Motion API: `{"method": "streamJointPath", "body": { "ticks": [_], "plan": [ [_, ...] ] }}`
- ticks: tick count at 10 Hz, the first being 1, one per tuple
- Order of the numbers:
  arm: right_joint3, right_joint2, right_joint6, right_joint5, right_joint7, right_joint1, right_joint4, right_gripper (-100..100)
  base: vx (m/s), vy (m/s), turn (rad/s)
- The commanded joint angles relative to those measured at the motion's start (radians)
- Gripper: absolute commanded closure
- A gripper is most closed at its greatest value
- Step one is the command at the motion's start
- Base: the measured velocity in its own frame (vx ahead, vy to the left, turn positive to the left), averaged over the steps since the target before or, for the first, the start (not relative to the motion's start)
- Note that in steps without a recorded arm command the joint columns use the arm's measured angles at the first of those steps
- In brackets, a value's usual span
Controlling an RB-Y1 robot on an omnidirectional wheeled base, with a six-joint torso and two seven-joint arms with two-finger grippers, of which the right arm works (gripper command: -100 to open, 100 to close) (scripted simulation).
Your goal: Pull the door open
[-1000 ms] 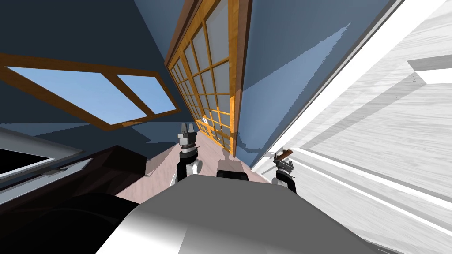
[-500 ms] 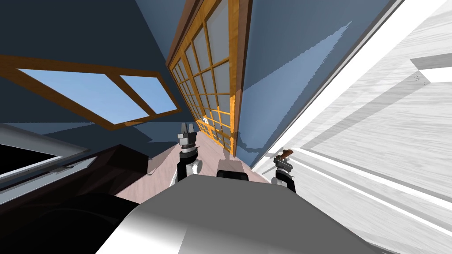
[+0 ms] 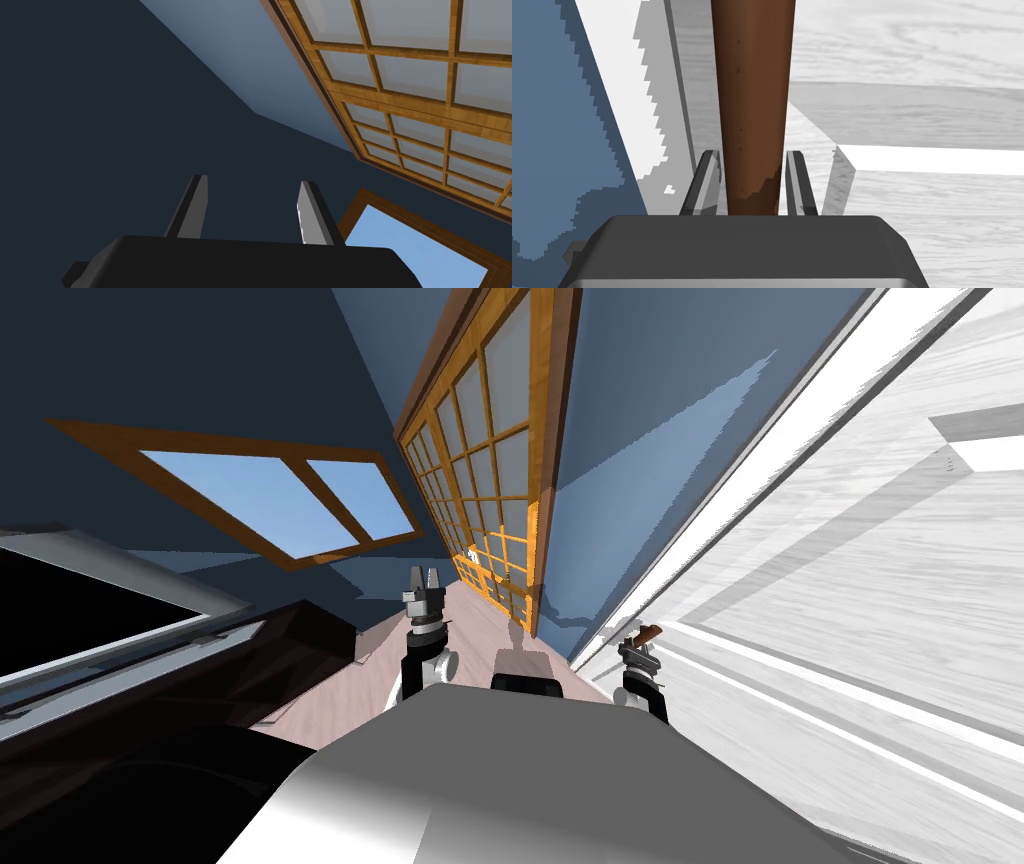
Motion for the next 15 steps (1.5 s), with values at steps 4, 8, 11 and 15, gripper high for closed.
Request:
{"method": "streamJointPath", "body": {
  "ticks": [4,8,11,15],
  "plan": [
    [0.021,0.003,0.003,-0.004,-0.001,-0.014,0.011,100,-0.222,-0.004,0.175],
    [0.029,0.002,0.004,-0.007,0.0,-0.026,0.014,100,-0.222,-0.005,0.134],
    [0.074,-0.005,0.008,0.017,-0.02,-0.018,-0.004,100,-0.215,0.009,0.057],
    [0.11,-0.014,0.01,0.038,-0.038,-0.011,-0.023,100,-0.22,0.011,0.046]
  ]
}}
